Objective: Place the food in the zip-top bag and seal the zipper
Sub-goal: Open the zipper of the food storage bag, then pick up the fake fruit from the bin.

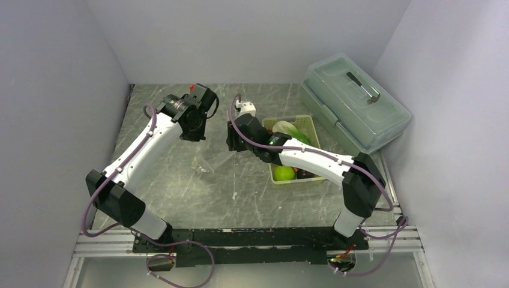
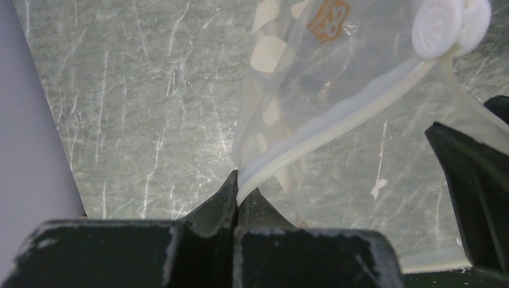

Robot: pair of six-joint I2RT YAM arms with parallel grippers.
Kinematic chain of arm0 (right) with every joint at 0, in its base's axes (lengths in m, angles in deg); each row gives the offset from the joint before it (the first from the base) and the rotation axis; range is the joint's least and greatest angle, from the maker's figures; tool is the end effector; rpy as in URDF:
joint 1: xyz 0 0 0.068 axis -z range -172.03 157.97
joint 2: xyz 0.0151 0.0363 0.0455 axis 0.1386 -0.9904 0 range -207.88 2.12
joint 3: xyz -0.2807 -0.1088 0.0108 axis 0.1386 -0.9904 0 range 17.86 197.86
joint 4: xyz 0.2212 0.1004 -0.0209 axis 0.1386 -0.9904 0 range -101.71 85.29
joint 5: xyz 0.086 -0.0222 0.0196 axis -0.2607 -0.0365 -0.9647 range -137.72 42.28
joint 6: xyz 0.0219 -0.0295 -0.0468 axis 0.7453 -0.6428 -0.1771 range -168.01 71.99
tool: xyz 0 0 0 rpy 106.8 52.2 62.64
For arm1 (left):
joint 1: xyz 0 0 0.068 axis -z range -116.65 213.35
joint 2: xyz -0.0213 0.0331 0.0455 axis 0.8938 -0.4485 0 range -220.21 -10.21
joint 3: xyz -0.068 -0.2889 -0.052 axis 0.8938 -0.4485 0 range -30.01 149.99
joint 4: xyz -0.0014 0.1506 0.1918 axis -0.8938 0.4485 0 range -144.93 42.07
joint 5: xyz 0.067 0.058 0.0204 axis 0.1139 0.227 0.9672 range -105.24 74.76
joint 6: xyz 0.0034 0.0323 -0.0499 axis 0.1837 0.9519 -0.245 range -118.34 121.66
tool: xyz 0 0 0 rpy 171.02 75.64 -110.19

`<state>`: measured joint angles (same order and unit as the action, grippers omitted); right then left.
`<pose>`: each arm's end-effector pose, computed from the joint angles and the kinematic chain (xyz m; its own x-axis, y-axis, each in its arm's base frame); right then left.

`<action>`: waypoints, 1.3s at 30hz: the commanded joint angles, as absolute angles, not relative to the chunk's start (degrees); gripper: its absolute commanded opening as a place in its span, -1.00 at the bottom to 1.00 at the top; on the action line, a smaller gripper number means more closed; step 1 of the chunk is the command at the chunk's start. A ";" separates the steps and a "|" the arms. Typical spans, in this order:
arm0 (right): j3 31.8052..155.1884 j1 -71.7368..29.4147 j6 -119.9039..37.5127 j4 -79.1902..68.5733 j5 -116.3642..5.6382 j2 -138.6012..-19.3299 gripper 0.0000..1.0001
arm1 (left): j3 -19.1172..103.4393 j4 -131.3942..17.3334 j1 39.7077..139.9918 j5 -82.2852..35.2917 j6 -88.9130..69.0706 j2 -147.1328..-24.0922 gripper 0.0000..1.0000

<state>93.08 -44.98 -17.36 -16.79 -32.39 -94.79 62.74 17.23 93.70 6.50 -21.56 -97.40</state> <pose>0.2407 0.2994 0.3123 -0.6130 0.0041 -0.7901 -0.3774 0.8770 0.2974 0.2415 -0.1227 0.3830 -0.8628 0.0808 -0.4990 0.0025 0.9878 0.1557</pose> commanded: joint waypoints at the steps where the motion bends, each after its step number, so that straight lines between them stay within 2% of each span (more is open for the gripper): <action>1: 92.60 -44.76 -16.99 -13.50 -34.04 -90.18 -0.07 | 62.50 14.38 93.67 5.20 -22.18 -98.39 -1.00; 11: 92.40 -44.77 -17.74 -16.08 -34.50 -83.90 0.16 | 63.30 13.78 93.67 5.07 -21.55 -99.63 -1.00; 30: 85.29 -44.77 -20.31 -21.34 -28.81 -73.61 0.19 | 74.29 25.84 94.17 23.11 -21.05 -102.05 -1.00; 39: 84.04 -44.28 -22.78 -30.17 -20.38 -70.65 0.33 | 73.32 27.66 95.47 29.56 -22.75 -103.88 -1.00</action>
<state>84.56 -44.90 -20.83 -25.97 -26.20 -73.94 72.88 26.20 94.75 24.14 -21.59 -103.48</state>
